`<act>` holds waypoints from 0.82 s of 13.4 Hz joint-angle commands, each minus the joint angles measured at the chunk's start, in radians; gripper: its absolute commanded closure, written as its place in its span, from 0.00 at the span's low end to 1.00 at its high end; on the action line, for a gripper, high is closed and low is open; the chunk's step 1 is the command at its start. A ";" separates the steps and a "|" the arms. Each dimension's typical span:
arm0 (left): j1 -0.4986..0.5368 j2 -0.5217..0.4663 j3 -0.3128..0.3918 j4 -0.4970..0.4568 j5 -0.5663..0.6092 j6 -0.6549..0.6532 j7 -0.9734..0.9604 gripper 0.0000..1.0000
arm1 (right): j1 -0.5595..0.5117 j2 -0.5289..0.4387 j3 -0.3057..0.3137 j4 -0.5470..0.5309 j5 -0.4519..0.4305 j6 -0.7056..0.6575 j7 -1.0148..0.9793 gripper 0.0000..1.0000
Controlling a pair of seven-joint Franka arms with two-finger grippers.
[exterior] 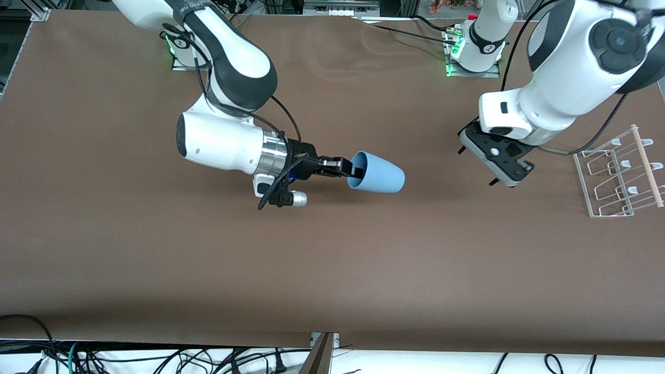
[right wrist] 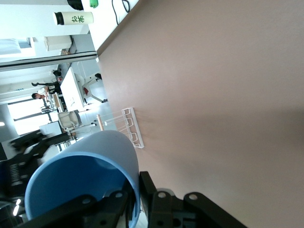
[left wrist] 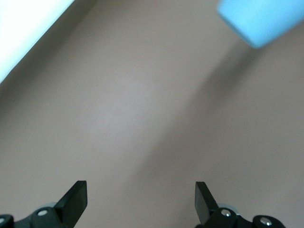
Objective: Transfer cup to left arm and place on rack
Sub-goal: 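Move the left gripper onto the cup's base and close it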
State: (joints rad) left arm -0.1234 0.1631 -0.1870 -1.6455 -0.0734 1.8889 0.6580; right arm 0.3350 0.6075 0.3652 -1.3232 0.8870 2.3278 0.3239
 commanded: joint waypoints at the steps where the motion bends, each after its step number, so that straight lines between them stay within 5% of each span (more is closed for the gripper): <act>1: -0.001 -0.039 -0.003 -0.076 -0.069 0.065 0.309 0.00 | 0.015 0.017 0.001 0.036 0.018 -0.002 0.020 1.00; 6: -0.044 0.009 -0.005 -0.065 -0.068 0.192 0.639 0.00 | 0.022 0.017 0.000 0.036 0.018 -0.001 0.026 1.00; 11: -0.082 0.022 -0.006 -0.045 -0.077 0.297 0.669 0.00 | 0.022 0.017 0.001 0.042 0.018 -0.001 0.026 1.00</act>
State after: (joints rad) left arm -0.1958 0.1798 -0.1983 -1.7029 -0.1261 2.1715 1.2854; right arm 0.3502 0.6093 0.3651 -1.3170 0.8873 2.3279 0.3423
